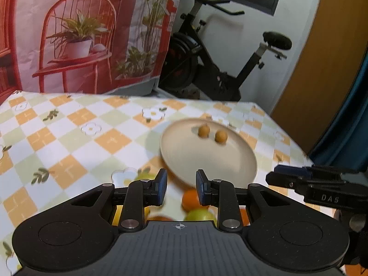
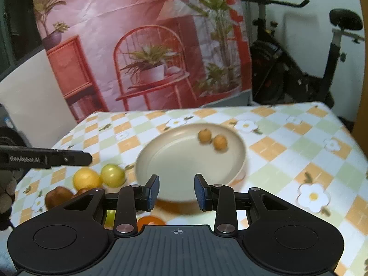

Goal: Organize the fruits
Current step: 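Lift both grippers away from the plate back toward the fruit cluster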

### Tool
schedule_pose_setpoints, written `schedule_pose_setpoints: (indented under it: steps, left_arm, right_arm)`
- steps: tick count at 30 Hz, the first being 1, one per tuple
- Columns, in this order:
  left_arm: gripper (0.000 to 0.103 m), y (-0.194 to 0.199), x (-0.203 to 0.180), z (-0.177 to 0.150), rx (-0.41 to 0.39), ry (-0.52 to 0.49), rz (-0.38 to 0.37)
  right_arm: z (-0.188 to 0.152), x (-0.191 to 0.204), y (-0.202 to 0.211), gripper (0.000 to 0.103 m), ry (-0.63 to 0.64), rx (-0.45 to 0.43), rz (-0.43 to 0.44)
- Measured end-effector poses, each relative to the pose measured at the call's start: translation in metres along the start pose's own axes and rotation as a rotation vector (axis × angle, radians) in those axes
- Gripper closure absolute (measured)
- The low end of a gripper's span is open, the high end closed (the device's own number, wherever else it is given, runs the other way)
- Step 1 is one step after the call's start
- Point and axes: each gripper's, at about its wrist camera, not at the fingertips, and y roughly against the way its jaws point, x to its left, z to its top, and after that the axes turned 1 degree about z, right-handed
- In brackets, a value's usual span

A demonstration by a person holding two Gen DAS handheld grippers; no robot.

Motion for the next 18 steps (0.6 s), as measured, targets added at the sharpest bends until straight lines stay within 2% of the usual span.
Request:
schedule_pose_setpoints:
  steps: [6,12,18]
  left_arm:
    - [0.074,0.014,-0.005,-0.020,0.019,0.008,0.007]
    - [0.074,0.027,-0.017,-0.037,0.038,-0.024,0.022]
    - [0.074,0.044,-0.018,-0.044,0.018,0.027,0.046]
  right_arm:
    - [-0.008,0.008,0.004,0.071,-0.006,0.012,0.045]
    - [-0.011,0.023,0.017,0.071,-0.009,-0.027,0.053]
    - [-0.017,0.038,0.041,0.071,0.019,-0.072,0.067]
